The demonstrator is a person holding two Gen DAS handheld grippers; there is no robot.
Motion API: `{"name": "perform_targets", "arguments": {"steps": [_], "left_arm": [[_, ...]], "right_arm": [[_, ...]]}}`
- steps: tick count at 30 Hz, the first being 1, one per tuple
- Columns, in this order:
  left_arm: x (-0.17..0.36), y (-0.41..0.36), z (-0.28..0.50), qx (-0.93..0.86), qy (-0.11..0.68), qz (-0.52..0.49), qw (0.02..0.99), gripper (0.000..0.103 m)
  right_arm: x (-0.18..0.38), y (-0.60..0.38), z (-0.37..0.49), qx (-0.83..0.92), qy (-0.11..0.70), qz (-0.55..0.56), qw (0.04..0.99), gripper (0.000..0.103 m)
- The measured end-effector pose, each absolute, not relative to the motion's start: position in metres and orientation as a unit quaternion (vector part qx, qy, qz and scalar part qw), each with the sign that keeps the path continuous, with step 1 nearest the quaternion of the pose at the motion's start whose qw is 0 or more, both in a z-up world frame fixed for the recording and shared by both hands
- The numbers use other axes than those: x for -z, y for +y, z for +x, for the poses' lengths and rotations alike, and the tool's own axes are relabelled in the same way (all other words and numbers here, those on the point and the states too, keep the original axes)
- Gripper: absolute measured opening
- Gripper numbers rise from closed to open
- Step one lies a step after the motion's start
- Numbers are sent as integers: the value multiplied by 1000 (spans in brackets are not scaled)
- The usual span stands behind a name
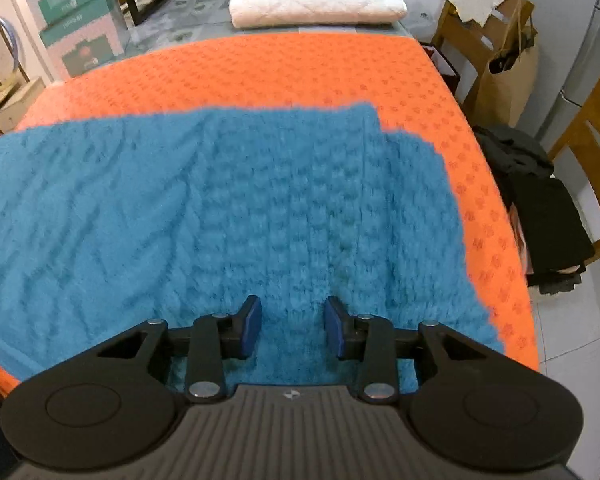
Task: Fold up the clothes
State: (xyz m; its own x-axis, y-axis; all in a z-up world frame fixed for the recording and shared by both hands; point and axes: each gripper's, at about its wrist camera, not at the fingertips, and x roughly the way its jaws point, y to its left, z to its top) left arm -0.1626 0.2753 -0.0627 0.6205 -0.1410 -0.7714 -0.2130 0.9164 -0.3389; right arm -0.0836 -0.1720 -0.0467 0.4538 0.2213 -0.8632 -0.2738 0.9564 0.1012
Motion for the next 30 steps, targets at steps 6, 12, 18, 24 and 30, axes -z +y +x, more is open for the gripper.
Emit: {"name": "perform_targets", "arguments": {"steps": [6, 12, 18, 24, 30], "left_arm": [[40, 285, -117, -9, 403, -217, 889, 38], [56, 292, -76, -21, 414, -200, 888, 38], [72, 299, -38, -33, 424, -182, 886, 37], [87, 298, -33, -40, 431, -158, 888, 37], [73, 298, -31, -46, 430, -176, 884, 38]], "right_arm": [[9, -176, -47, -150, 456, -19, 877, 42], [15, -165, 8, -144, 446, -46, 882, 42], [53, -150, 44, -137, 482, -79, 862, 42], [78, -143, 46, -137, 488, -109, 855, 46], [54, -156, 37, -138, 478, -57, 865, 49]]}}
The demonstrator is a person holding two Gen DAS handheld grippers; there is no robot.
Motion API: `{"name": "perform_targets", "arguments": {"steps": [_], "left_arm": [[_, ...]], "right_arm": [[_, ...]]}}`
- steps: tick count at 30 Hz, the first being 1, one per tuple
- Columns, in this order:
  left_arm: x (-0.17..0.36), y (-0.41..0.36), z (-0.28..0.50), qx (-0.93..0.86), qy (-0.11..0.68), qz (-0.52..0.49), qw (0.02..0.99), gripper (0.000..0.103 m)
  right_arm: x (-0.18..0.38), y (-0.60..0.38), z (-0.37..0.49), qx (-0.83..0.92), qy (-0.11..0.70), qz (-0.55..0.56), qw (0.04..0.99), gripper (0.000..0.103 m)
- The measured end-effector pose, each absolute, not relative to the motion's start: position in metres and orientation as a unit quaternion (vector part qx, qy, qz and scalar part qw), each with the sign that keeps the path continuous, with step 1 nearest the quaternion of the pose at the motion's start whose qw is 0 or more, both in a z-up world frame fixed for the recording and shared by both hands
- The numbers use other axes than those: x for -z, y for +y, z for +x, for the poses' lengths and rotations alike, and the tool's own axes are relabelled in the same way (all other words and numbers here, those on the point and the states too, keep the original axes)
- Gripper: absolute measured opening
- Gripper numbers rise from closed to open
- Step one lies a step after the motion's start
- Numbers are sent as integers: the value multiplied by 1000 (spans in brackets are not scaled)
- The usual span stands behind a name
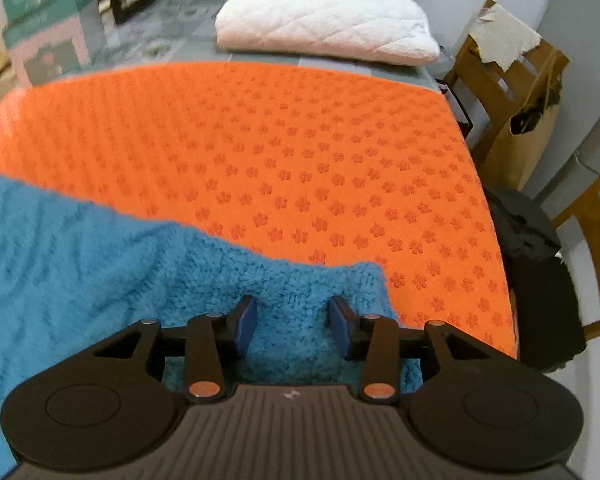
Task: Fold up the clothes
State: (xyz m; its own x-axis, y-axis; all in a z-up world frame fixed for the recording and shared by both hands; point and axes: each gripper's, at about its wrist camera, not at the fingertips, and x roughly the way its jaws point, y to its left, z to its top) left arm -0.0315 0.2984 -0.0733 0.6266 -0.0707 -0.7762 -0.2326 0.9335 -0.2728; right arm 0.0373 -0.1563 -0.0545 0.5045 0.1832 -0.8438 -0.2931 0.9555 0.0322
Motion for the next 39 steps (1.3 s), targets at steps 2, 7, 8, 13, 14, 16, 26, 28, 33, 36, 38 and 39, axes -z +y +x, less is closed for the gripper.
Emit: {"name": "perform_targets", "arguments": {"steps": [2, 7, 8, 13, 14, 16, 26, 28, 33, 36, 38, 39], "left_arm": [[64, 297, -34, -46, 426, -184, 885, 41], [37, 288, -44, -38, 415, -197, 887, 52], [33, 284, -44, -36, 417, -190, 888, 56], [20, 261, -43, -11, 426, -151, 892, 70], [19, 257, -41, -2, 429, -150, 891, 73], [18, 248, -38, 17, 435, -145, 889, 75], [11, 175, -34, 51, 456, -135, 878, 84], [9, 154, -35, 54, 462, -145, 873, 84], [10, 95, -37, 86, 478, -146, 862, 85], [15, 61, -37, 107, 489, -142, 854, 85], [18, 38, -37, 122, 496, -139, 849, 85], [20, 27, -37, 129, 499, -138, 846, 85]], "right_arm": [[47, -161, 35, -138, 475, -40, 868, 58], [19, -187, -1, -111, 460, 3, 881, 69], [14, -192, -9, -104, 459, 10, 883, 73], [17, -217, -49, -58, 468, 48, 881, 82], [19, -222, -57, -48, 469, 56, 880, 82], [23, -232, -72, -27, 472, 73, 878, 83], [50, -273, -110, -4, 475, 154, 866, 91], [57, -281, -111, -12, 474, 170, 864, 91], [74, -298, -114, -32, 471, 209, 856, 91], [84, -309, -116, -44, 469, 233, 851, 91], [91, -316, -117, -52, 467, 248, 847, 91], [94, -321, -116, -57, 468, 254, 845, 91]]}}
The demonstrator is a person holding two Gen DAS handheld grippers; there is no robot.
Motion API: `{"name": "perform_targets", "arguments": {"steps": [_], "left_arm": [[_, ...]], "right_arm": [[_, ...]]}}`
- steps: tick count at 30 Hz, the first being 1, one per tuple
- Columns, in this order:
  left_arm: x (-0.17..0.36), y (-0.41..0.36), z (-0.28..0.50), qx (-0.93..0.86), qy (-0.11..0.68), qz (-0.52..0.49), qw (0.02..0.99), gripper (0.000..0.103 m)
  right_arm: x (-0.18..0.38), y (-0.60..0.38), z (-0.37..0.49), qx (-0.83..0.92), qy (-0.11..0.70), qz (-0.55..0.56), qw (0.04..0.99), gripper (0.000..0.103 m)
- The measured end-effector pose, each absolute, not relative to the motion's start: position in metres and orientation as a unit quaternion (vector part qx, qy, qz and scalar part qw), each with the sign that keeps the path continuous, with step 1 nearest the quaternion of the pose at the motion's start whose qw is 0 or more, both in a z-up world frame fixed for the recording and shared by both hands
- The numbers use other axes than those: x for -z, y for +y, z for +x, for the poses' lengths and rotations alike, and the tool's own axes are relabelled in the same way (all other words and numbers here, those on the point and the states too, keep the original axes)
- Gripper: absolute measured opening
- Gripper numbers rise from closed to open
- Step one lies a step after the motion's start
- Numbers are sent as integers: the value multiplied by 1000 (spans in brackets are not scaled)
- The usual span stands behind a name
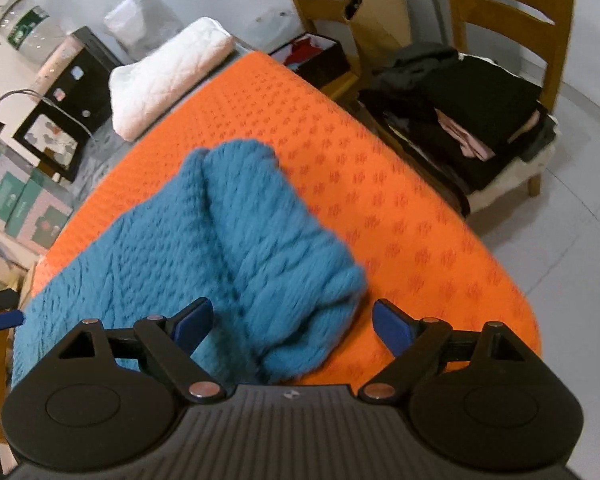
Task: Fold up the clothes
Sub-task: 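Grasp the folded sweater end with the right tool and lift it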
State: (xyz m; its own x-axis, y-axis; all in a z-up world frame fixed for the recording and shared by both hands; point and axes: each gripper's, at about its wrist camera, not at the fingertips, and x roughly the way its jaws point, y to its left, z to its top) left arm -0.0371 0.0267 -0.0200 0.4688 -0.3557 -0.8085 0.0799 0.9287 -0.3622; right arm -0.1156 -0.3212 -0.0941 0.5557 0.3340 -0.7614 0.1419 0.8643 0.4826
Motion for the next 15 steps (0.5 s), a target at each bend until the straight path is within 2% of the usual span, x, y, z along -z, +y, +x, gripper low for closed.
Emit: {"name": "perform_targets", "arguments": {"steps": [5, 9, 13, 15], "left_arm": [[28, -28, -36, 163, 516, -137, 830, 86], [35, -47, -21, 169, 529, -187, 810, 86], [41, -62, -8, 160, 544, -210, 796, 87], [45, -72, -1, 155, 555, -212, 789, 90]], "right_arm": [[117, -337, -103, -109, 471, 310, 819, 91], [125, -326, -108, -150, 448, 336, 815, 91], [131, -309, -115, -176, 446, 310, 821, 91], [131, -304, -117, -187, 444, 282, 830, 91]]}}
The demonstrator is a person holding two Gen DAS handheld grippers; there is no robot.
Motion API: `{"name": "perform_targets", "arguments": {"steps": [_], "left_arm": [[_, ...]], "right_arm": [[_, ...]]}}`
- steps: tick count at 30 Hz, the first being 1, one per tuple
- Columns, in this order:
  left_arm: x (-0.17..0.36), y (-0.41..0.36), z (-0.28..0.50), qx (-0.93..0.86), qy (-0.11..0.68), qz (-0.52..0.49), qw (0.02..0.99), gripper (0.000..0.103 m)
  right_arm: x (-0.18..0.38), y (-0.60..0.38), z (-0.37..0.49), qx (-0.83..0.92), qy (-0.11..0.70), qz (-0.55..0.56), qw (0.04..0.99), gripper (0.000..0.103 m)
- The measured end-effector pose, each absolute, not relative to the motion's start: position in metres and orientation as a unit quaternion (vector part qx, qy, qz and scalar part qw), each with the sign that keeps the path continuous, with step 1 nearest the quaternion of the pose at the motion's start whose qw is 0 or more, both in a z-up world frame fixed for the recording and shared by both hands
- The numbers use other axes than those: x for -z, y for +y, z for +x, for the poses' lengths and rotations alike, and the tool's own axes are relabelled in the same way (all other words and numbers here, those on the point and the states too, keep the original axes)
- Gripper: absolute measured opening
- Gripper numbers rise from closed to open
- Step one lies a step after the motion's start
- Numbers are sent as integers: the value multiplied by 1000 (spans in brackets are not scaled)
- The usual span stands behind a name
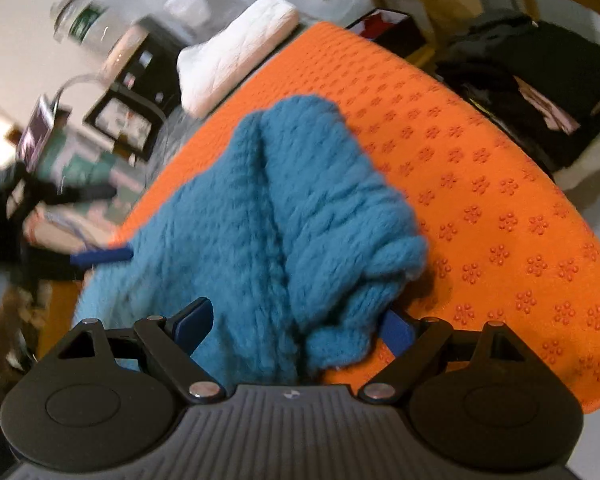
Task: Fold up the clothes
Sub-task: 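Grasp the folded sweater end with the right tool and lift it, then grasp the sweater end with the left tool while the right tool holds its end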
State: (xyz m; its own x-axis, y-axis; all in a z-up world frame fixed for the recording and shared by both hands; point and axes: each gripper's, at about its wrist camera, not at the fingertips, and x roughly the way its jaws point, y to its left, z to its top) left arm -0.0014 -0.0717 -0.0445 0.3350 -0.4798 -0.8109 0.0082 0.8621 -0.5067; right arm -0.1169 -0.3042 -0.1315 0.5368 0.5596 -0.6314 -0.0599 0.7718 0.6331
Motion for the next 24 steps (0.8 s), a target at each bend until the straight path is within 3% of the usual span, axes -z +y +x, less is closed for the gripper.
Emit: {"name": "perform_targets", "arguments": {"steps": [8, 9, 12, 24], "left_arm": [[54, -117, 26, 128, 604, -199, 761, 98], [55, -124, 29, 124, 609, -196, 758, 100], [56, -143, 36, 119, 627, -181, 748, 101], [63, -208, 56, 132, 697, -94, 698, 103]], "right_arm": [[130, -302, -113, -141, 423, 282, 849, 81], [129, -299, -112, -142, 424, 271, 852, 65], [121, -294, -112, -149, 419, 233, 865, 42], [56, -242, -130, -220, 369, 15, 903, 34]]}}
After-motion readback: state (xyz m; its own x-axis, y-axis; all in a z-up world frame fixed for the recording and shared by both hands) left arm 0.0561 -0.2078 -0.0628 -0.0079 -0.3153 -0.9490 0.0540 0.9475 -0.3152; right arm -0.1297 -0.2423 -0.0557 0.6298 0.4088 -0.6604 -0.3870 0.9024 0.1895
